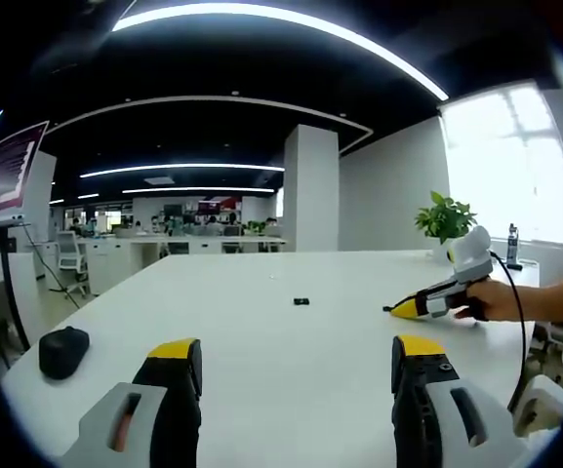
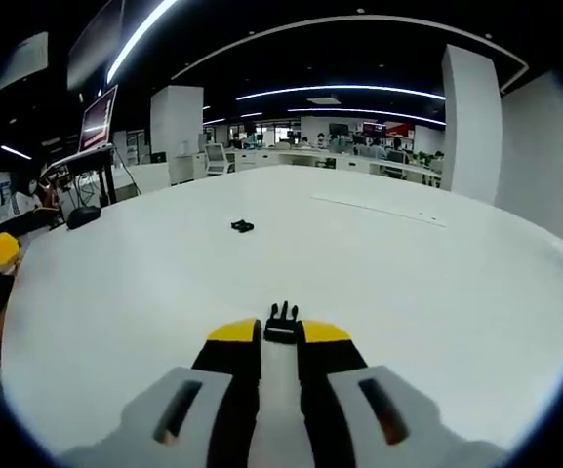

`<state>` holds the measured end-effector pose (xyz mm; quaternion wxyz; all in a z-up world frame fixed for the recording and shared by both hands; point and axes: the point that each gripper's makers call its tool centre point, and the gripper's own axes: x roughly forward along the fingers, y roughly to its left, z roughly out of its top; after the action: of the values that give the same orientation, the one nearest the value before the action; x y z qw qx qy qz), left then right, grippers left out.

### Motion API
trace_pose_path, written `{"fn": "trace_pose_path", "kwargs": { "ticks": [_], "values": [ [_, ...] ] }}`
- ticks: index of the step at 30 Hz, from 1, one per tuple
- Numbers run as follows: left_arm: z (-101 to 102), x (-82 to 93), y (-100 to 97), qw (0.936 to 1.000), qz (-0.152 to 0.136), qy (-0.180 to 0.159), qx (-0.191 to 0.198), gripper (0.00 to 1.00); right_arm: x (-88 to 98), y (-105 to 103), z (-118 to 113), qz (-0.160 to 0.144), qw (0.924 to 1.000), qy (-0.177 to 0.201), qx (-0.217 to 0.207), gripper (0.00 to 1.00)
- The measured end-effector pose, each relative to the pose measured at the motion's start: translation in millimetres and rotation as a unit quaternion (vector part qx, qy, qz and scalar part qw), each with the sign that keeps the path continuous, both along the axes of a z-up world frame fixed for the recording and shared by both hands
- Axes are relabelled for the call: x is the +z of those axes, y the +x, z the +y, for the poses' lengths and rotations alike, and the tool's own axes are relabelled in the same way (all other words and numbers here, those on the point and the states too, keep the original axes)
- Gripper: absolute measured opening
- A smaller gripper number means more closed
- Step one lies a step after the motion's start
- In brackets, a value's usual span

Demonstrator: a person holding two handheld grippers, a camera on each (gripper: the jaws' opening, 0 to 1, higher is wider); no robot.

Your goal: Snap the two parts of the plastic buckle together until the buckle closes and remains connected.

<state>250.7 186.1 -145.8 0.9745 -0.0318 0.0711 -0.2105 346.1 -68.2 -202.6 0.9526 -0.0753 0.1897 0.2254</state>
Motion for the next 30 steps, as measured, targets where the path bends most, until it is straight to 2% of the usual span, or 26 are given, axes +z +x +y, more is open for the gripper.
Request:
{"fn": "trace_pose_path", "kwargs": {
  "ticks": [13,20,26,30],
  "values": [
    [0,-3.4,0.8,1.0,0.004,0.001,0.001,0.81,0.0,-1,-1,0.003,0.9998,0.005,0.019,0.12],
    [-2,-8.0,5.7,0.9999,0.01,0.004,0.005,0.8,2.4,-4,2,0.003,0.9992,0.022,0.033,0.12],
    [-3,-6.2,10.4,0.9999,-0.003,-0.004,0.011,0.79,5.5,-6,2,-0.003,0.9989,0.021,0.042,0.12],
    [-5,-9.3,16.2,0.9999,0.0,-0.007,0.01,0.78,7.7,-8,3,-0.008,0.9985,0.025,0.048,0.12]
  ]
}}
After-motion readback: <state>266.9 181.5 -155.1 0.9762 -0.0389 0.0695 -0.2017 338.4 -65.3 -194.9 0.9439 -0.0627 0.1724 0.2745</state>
